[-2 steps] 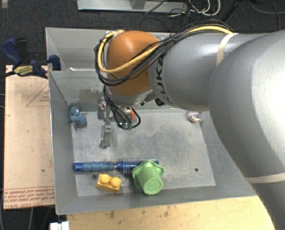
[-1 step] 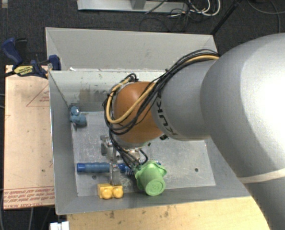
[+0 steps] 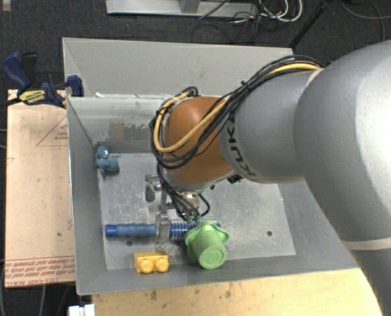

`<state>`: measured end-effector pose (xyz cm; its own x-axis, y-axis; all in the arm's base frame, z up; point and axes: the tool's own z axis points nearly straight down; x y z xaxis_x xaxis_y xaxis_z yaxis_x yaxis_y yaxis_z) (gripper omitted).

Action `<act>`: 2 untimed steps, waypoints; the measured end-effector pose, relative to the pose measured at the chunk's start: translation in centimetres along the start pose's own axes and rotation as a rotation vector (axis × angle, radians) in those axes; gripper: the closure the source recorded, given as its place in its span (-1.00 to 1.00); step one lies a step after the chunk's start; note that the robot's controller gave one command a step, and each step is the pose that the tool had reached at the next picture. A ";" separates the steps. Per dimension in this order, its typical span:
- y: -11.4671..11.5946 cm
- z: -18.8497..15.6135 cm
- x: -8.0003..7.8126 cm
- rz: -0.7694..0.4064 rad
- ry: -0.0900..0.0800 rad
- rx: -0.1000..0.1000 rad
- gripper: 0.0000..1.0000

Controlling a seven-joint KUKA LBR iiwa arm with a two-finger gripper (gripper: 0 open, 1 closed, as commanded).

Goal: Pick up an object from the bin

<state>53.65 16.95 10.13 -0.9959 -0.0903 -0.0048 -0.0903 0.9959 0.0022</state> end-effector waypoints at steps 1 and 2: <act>1.1 -0.2 -0.3 0.118 0.003 0.000 -1.00; -2.2 3.3 0.5 0.237 0.007 0.003 -1.00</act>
Offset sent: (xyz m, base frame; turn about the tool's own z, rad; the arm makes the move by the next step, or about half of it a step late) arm 0.0019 0.0104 0.0021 0.1206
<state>53.39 14.75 6.84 -0.9893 0.1456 0.0029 0.1456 0.9893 -0.0007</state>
